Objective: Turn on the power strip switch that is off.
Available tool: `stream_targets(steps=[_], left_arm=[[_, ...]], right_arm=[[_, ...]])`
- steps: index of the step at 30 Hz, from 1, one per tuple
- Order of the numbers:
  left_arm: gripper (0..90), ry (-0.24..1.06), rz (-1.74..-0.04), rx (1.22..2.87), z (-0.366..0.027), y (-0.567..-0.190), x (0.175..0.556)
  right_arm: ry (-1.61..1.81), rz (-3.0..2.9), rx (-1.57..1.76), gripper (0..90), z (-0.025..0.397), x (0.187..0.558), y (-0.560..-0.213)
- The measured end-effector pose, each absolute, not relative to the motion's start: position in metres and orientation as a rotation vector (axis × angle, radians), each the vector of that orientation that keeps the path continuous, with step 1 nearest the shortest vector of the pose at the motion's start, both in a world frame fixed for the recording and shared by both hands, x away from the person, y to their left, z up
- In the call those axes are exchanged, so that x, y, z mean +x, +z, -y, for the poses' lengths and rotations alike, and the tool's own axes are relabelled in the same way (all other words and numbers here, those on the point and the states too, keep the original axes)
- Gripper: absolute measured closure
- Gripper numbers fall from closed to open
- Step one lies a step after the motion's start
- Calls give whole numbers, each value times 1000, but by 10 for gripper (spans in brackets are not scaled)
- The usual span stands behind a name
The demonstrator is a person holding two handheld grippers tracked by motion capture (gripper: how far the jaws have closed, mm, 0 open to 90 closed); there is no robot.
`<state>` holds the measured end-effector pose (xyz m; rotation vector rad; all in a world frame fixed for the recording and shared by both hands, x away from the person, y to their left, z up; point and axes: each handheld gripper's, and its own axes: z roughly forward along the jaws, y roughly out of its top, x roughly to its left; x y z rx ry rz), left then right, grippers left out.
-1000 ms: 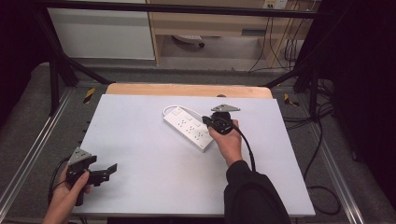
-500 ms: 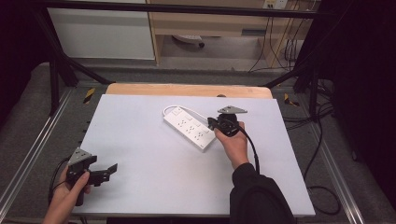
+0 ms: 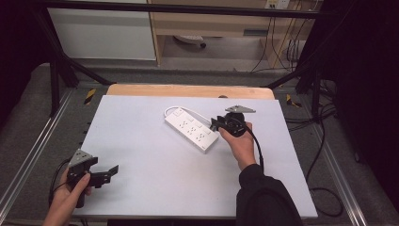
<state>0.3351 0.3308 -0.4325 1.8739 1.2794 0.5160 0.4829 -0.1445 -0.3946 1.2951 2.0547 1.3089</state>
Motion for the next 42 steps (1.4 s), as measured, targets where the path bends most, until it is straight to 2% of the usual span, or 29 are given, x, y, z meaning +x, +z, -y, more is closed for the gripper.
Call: stream_targets(steps=[3,11,20,24,32,42], left_arm=[[82,515,-1279,1874,-331,-433,335],[82,512,-1277,1877,-330,-433,335],[82,509,-1276,1872,-330,-432,334],[82,509,-1277,1872,-330,-432,334],[82,509,-1277,1869,-330,-432,334],[81,506,-1273,1869,-331,-432,333]], right_arm=[[1306,-2048,1310,540,147,483,-393],[1305,-2040,1340,404,153,482,-390],[1319,-2025,1347,197,160,475,-386],[1318,-2013,1355,131,167,470,-386],[1333,-1976,1375,71,186,459,-387],[1345,-1912,1376,54,209,439,-389]])
